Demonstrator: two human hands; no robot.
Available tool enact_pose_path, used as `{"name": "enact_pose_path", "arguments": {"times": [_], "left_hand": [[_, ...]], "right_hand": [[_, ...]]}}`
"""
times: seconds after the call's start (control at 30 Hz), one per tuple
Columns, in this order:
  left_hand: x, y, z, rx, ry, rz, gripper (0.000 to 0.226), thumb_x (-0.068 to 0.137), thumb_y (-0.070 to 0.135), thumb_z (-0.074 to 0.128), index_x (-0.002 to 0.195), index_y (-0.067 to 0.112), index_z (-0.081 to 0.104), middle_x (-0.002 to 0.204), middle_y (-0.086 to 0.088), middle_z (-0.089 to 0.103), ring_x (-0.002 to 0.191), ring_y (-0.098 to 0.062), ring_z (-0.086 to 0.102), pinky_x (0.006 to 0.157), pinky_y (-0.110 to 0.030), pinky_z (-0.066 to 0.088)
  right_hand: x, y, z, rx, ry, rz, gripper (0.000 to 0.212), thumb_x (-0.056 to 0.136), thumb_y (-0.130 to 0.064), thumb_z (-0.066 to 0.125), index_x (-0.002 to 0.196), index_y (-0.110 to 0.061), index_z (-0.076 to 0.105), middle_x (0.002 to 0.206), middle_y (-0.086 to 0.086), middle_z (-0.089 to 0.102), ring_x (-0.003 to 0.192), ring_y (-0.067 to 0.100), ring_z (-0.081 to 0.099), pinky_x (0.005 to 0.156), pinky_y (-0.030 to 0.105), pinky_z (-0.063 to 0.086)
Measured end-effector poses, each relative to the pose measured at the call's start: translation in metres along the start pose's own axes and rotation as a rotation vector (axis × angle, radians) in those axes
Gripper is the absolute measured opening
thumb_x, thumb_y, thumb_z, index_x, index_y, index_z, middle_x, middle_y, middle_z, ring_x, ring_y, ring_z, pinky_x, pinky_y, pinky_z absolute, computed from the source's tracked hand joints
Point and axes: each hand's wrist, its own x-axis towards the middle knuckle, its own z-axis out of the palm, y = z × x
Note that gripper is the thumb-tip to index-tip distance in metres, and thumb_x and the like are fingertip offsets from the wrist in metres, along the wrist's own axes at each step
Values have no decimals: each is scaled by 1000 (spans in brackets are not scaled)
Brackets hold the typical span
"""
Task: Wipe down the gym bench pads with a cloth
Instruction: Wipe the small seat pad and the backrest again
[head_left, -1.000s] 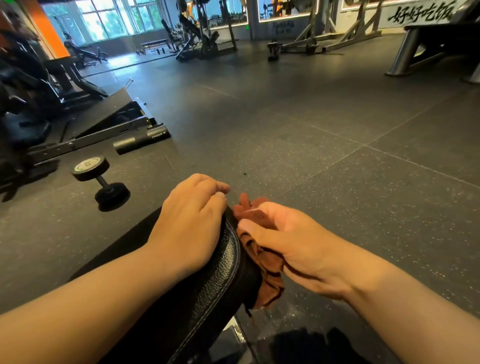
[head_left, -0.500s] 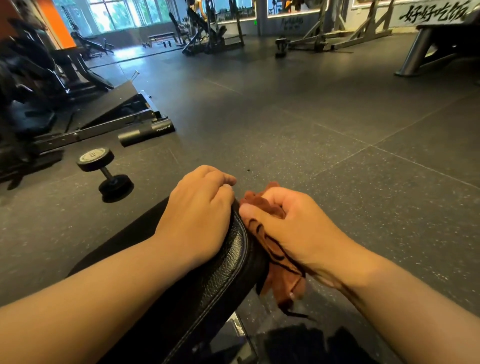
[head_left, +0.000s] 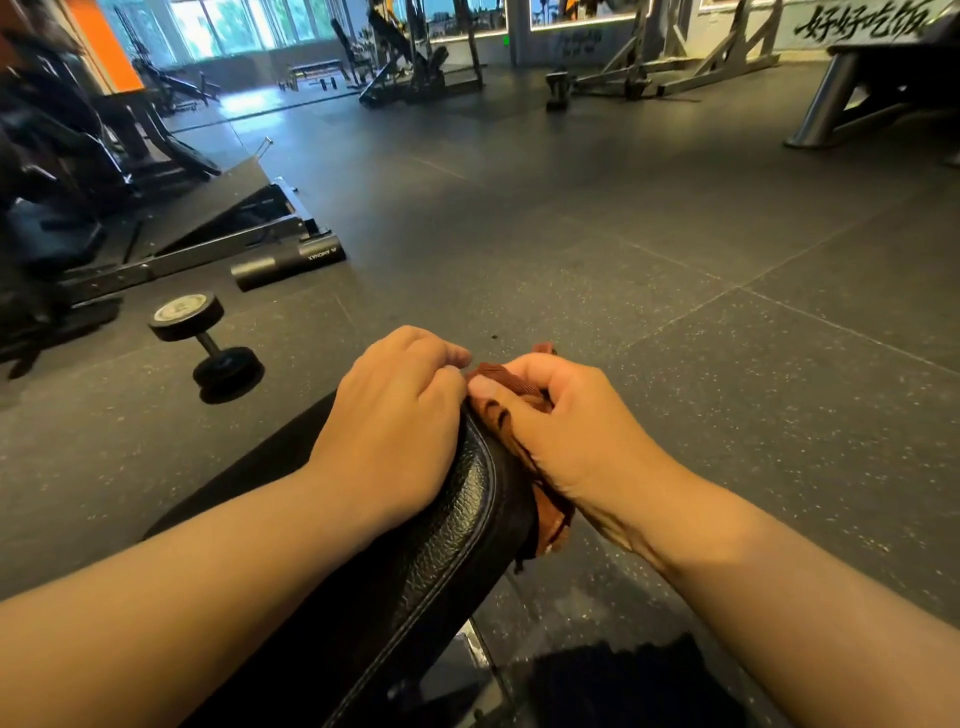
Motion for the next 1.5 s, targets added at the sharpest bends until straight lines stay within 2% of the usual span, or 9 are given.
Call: {"name": "enact_pose_path", "arguments": {"times": [0.2, 0.33, 0.5, 0.67, 0.77, 0.87, 1.07, 1.43, 1.5], "left_hand": [[1, -3, 0, 3, 5, 29, 43, 87, 31, 33, 110, 25, 69, 111, 14, 57, 113, -1, 47, 104, -29, 34], [-2, -3, 0, 7, -20, 30, 45, 88, 33, 31, 114, 26, 67, 114, 15, 56, 111, 3, 44, 98, -22, 30], [1, -3, -1, 7, -5, 27, 43, 87, 32, 33, 110, 26, 68, 113, 14, 58, 112, 1, 46, 103, -27, 33], [0, -1, 0, 24, -13, 13, 43, 84, 33, 33, 109, 28, 68, 111, 16, 55, 109, 4, 43, 98, -24, 31], [2, 1, 0, 26, 1, -7, 44, 83, 33, 33, 109, 28, 68, 111, 15, 56, 110, 1, 44, 99, -26, 32], [2, 3, 0, 8, -6, -16, 45, 83, 34, 34, 110, 26, 69, 110, 14, 56, 113, -4, 48, 104, -33, 36], [1, 1, 1, 8, 2, -11, 43, 83, 33, 33, 108, 28, 68, 109, 16, 56, 112, -2, 46, 107, -35, 35], [0, 3, 0, -8, -3, -26, 44, 83, 33, 32, 109, 28, 68, 110, 16, 54, 114, -2, 46, 105, -32, 34], [1, 3, 0, -11, -10, -36, 44, 83, 34, 33, 108, 27, 68, 110, 15, 55, 113, -4, 47, 106, -37, 37]], "right_hand": [[-40, -19, -28, -55, -175, -9, 14, 95, -13, 63, 90, -12, 76, 94, 1, 57, 71, 4, 66, 64, 16, 52], [-23, -2, -23, -665, -158, -1, 26, 104, -32, 48, 117, -24, 69, 118, -2, 51, 107, 9, 53, 98, 22, 41], [-29, -8, -19, -286, 45, -21, 6, 92, -23, 69, 94, -18, 70, 82, -1, 73, 73, 4, 69, 66, 19, 52], [-39, -31, -33, -337, -175, -59, 16, 94, -19, 64, 101, -24, 78, 96, -8, 60, 83, 6, 67, 72, 19, 56], [-29, -24, -22, -391, -40, -141, 13, 94, -15, 66, 96, -20, 78, 94, -3, 61, 79, 8, 67, 68, 15, 53], [-11, -16, -8, -673, 68, -278, 14, 95, -20, 64, 101, -22, 77, 98, -2, 61, 89, 9, 61, 82, 23, 47], [-30, -18, -27, -766, -116, -490, 20, 94, -19, 58, 105, -18, 75, 96, -8, 58, 88, 4, 58, 78, 13, 45], [-30, -16, -25, -781, -67, -491, 20, 93, -17, 59, 104, -16, 76, 97, 0, 62, 89, 12, 60, 79, 23, 48], [-11, -15, -15, -838, -28, -475, 17, 94, -16, 60, 103, -15, 75, 97, 3, 61, 89, 20, 60, 79, 34, 49]]}}
